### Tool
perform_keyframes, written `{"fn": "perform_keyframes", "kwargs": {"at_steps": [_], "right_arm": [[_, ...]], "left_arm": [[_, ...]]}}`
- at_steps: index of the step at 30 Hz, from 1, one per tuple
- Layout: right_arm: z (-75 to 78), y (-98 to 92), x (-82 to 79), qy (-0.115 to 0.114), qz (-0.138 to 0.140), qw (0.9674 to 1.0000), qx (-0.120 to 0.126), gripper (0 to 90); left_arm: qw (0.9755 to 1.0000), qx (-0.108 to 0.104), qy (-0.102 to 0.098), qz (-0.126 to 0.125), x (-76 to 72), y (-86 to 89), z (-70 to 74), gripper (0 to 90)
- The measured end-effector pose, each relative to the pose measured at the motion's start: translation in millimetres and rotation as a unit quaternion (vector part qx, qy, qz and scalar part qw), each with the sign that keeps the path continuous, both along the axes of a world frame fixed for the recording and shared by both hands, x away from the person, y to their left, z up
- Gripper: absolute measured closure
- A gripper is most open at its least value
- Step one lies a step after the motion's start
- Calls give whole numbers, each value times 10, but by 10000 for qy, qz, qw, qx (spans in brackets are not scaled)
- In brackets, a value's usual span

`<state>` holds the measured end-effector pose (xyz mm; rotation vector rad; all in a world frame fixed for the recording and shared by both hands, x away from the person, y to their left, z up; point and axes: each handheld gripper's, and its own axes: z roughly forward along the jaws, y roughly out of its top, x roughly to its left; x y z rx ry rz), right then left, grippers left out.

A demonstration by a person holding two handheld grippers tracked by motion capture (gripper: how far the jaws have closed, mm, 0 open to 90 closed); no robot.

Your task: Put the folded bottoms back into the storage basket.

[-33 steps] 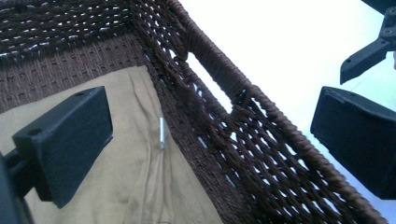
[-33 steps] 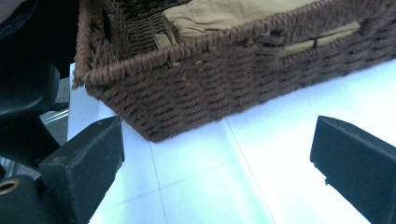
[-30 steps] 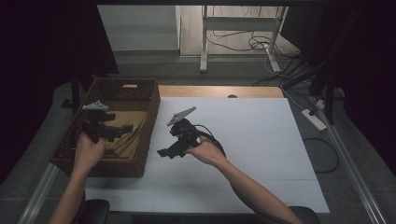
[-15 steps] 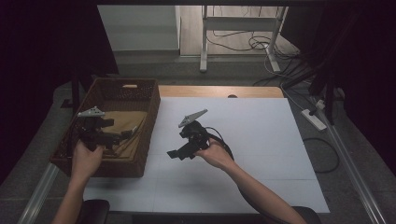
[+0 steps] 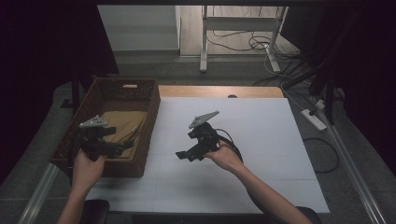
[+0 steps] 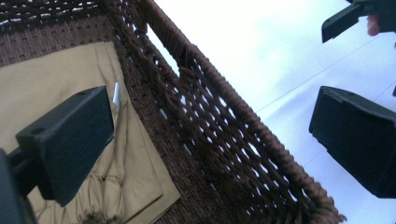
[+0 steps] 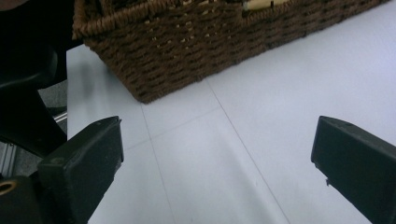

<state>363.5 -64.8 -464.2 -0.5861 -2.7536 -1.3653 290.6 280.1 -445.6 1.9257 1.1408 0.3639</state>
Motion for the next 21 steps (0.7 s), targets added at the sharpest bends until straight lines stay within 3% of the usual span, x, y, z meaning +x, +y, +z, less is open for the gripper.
{"fn": "perform_keyframes", "kwargs": {"at_steps": [21], "right_arm": [[-165,-388,-192,40,-176,9998,-42,30]], "left_arm": [[9999,140,64,-7,-282,-61,-89,5]]}}
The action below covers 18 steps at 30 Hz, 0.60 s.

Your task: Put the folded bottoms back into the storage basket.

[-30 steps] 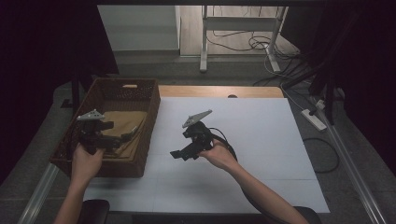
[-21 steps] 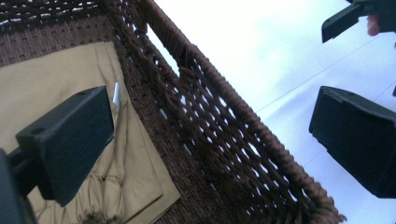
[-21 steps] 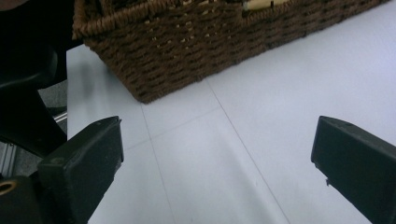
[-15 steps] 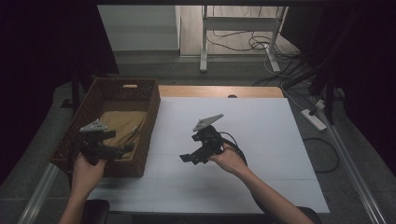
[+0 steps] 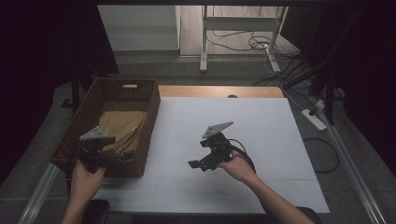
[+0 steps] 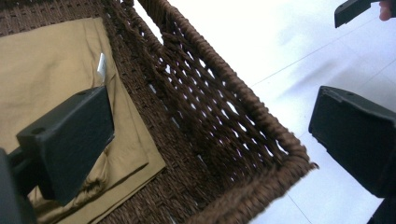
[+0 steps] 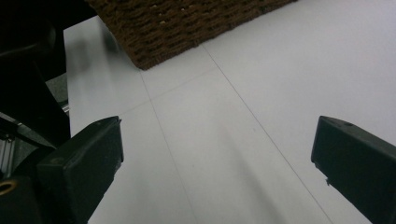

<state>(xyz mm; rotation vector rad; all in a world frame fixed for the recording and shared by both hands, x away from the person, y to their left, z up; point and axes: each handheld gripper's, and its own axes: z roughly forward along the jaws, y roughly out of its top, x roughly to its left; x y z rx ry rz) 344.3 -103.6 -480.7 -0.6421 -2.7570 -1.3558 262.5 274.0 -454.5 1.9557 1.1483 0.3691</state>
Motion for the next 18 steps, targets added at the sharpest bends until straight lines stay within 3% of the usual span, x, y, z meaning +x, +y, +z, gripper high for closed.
{"fn": "perform_keyframes", "kwargs": {"at_steps": [18], "right_arm": [[-87,-368,-70,46,-358,9993,-23,29]], "left_arm": [[9999,-72,-46,76,-283,35,-61,7]]}}
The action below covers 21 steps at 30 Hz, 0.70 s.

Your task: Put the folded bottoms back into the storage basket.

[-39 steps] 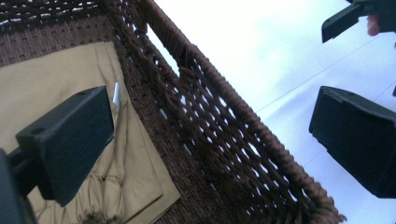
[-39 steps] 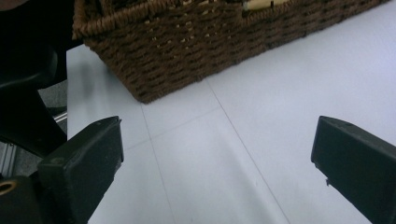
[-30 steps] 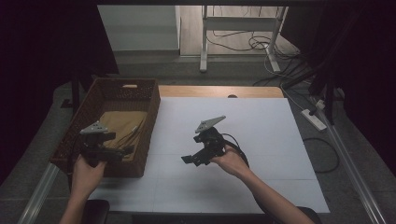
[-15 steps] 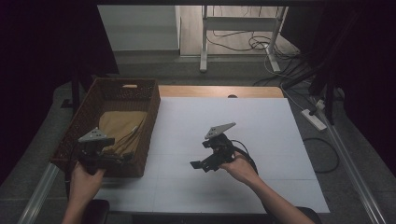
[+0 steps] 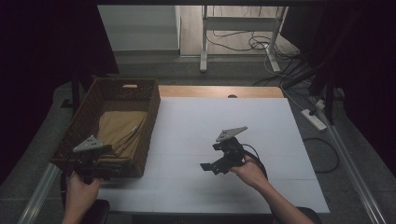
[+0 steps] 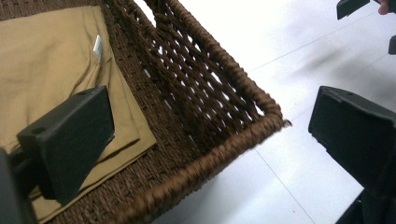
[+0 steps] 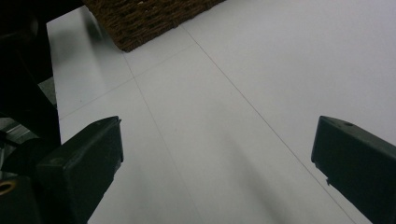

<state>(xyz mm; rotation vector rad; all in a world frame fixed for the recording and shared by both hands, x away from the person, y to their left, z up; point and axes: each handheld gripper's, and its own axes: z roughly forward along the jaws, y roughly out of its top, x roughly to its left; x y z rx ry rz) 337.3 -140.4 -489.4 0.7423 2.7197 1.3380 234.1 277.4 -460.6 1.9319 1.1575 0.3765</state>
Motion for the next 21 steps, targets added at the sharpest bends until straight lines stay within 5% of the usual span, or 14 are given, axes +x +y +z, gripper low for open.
{"fn": "perform_keyframes", "kwargs": {"at_steps": [13,21], "right_arm": [[-14,-176,-56,-29,-171,9998,-55,29],[-8,-276,-77,-40,-301,9995,-74,29]], "left_arm": [[9999,-130,21,83,-233,114,-61,10],[9995,-97,-232,185,-360,150,-67,11]]}}
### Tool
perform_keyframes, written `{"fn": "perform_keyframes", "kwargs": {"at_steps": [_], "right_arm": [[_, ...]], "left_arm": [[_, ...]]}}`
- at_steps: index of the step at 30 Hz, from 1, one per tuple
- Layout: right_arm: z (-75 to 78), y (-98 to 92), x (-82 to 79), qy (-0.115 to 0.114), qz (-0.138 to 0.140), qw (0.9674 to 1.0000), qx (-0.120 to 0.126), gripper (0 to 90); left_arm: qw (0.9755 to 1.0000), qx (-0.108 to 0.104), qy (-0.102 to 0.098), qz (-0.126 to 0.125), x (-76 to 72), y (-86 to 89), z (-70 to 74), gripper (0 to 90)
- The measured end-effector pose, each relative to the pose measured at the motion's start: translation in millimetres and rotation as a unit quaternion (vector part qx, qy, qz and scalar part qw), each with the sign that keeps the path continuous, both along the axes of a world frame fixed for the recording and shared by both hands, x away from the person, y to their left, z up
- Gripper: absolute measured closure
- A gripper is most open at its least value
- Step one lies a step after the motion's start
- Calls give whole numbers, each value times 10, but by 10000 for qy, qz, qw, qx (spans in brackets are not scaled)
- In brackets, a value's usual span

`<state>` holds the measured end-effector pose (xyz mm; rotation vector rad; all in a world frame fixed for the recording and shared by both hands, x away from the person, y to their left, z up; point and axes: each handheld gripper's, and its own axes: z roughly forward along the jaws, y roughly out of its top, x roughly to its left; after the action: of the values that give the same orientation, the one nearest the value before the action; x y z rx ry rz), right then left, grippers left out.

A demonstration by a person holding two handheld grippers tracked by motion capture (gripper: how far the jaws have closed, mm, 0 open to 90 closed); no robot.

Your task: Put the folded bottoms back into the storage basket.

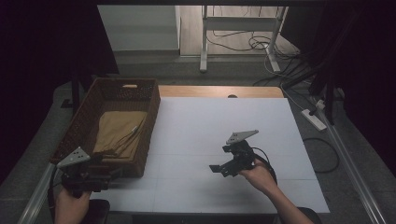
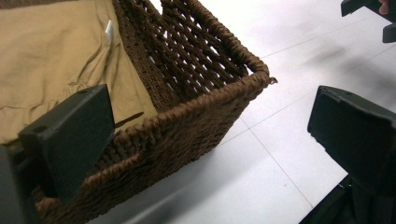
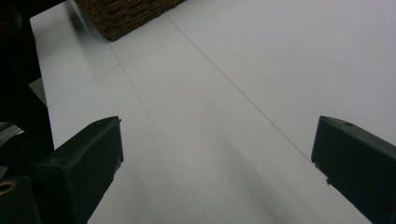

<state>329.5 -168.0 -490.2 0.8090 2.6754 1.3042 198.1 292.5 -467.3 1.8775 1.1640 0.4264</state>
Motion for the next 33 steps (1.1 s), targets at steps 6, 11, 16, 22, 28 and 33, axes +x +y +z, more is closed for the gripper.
{"fn": "perform_keyframes", "kwargs": {"at_steps": [6,11,16,22,28,33], "right_arm": [[17,-82,-23,-30,-113,9999,19,29],[20,-144,-42,-86,-207,9997,26,24],[26,-203,-72,-129,-311,9994,26,11],[23,-268,-100,-98,-404,9991,65,5],[24,-329,-140,-126,-482,9987,46,0],[17,-386,-181,-160,-542,9984,18,0]], "left_arm": [[10000,15,-18,13,-106,23,-13,10],[9998,-141,132,-46,-145,68,-124,11],[9996,-169,196,-118,-159,80,-212,7],[9999,18,145,-72,-154,85,-291,1],[9997,123,214,-91,-135,66,-303,0],[9996,29,267,-115,-123,86,-309,2]]}}
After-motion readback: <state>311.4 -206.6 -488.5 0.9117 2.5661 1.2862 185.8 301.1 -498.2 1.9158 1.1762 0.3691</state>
